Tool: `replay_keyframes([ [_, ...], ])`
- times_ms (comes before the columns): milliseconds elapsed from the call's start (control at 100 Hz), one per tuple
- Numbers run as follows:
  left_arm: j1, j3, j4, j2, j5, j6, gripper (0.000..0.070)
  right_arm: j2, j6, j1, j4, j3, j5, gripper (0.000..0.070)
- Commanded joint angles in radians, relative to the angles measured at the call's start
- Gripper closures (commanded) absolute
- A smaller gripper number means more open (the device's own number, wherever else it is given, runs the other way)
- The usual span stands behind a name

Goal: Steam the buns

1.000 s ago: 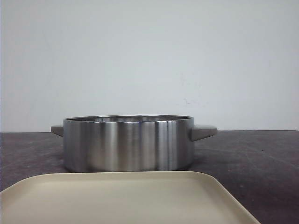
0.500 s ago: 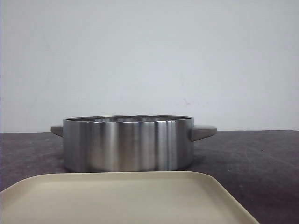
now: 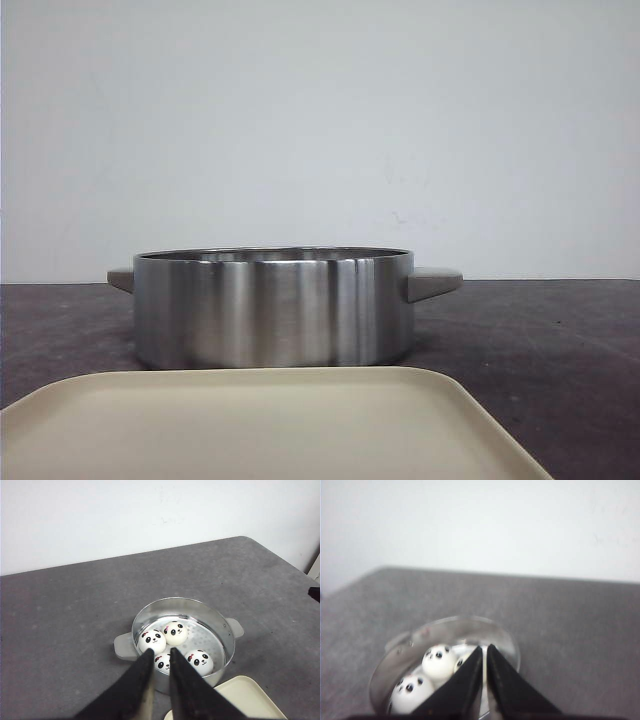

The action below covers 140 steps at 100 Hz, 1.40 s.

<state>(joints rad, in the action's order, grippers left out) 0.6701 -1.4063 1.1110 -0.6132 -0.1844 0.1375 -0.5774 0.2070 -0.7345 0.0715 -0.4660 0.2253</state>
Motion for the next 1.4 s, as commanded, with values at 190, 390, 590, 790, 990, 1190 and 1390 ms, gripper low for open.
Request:
replay_keyframes([
  [190,0.007,-0.012,-0.008,-0.005,-0.003,-0.013,0.0683,0.315,-0.093,0.378,-0.029,0.177,-0.154,0.0689],
  [390,0.007,-0.012,-0.008,-0.005,-0.003,-0.013,0.0683,0.49,-0.211,0.573,-0.198,0.25,-0.157,0.0689],
  [590,0.007,-0.012,-0.008,-0.005,-0.003,-0.013,0.0683,0.546,-0.226,0.652,-0.283,0.317,-0.174,0.069],
  [790,0.007,-0.012,-0.008,-0.005,-0.003,-0.014,0.0683,0.568,-0.224,0.669,-0.282,0.393,-0.202,0.069],
  [990,0.007,-0.012,-0.008,-0.005,-0.003,-0.013,0.0683,0.574,-0.206,0.696,-0.259,0.43,-0.2,0.0689],
  [1190,0.007,-0.012,-0.008,-0.005,-0.003,-0.013,0.0683,0.574,-0.207,0.711,-0.246,0.455,-0.207,0.0689],
  [1390,0.007,-0.012,-0.008,-0.005,-0.003,-0.013,0.0683,0.574,-0.207,0.712,-0.243,0.455,-0.206,0.0689],
])
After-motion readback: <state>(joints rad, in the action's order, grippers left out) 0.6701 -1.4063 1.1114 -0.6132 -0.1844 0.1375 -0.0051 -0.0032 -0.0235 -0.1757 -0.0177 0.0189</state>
